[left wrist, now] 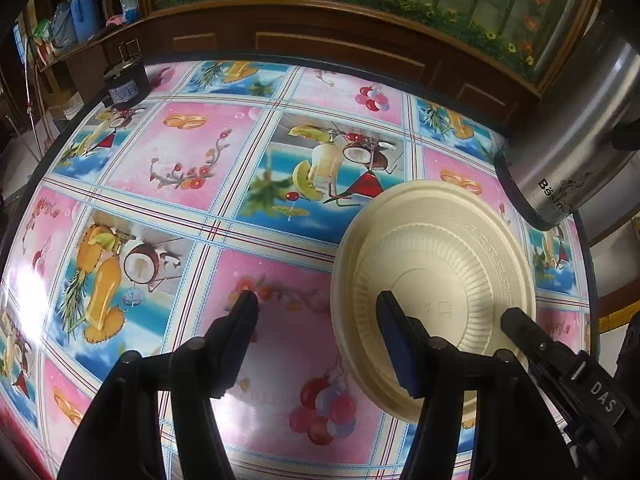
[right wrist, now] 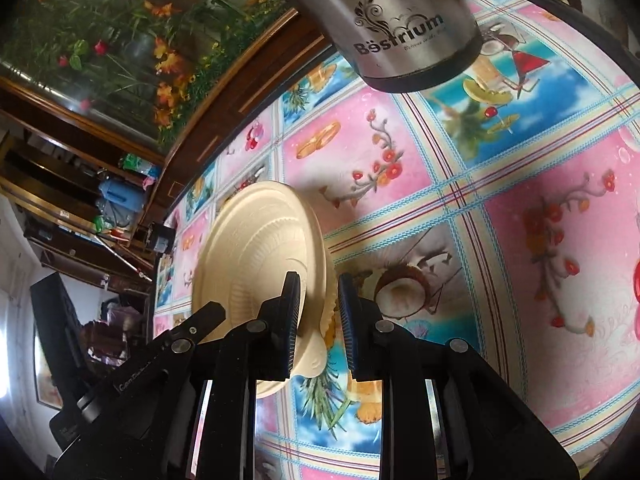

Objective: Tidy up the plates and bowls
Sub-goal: 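Lift the tan bowl and carry it toward the red plate stack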

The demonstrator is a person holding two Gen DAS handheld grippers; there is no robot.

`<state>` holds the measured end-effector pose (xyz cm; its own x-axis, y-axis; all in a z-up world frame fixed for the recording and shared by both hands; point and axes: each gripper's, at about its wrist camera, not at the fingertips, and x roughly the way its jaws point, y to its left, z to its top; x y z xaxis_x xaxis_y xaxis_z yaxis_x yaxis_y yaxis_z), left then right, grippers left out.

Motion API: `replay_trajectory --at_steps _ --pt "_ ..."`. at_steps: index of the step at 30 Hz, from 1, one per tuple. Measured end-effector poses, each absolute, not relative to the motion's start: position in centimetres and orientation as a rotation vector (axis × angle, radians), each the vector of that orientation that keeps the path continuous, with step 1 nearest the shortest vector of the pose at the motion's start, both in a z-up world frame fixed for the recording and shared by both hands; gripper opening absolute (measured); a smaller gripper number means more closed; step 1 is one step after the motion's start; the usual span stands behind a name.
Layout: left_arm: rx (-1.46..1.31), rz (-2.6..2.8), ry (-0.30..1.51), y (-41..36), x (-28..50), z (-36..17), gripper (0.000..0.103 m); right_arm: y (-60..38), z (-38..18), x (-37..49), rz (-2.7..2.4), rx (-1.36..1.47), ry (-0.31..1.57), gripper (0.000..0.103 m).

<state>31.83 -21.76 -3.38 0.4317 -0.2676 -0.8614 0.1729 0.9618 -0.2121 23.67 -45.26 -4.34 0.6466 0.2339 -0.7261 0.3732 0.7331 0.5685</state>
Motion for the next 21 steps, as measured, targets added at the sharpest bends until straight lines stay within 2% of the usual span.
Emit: replay_trajectory --at_steps 1,8,21 --pt "-0.092 -0.276 1.093 -21.9 31.8 -3.4 0.044 -45.2 -4.4 23.7 -0.089 0.768 0.890 0.019" --pt "-0.103 -0.328 1.109 -21.9 31.2 -3.5 0.016 -45.0 -4.2 23.5 -0.088 0.787 0.876 0.012" --pt "-0.181 -0.350 1.139 -17.9 27.7 -3.8 0.012 -42.4 -4.4 20.0 -0.032 0.810 0.907 0.010"
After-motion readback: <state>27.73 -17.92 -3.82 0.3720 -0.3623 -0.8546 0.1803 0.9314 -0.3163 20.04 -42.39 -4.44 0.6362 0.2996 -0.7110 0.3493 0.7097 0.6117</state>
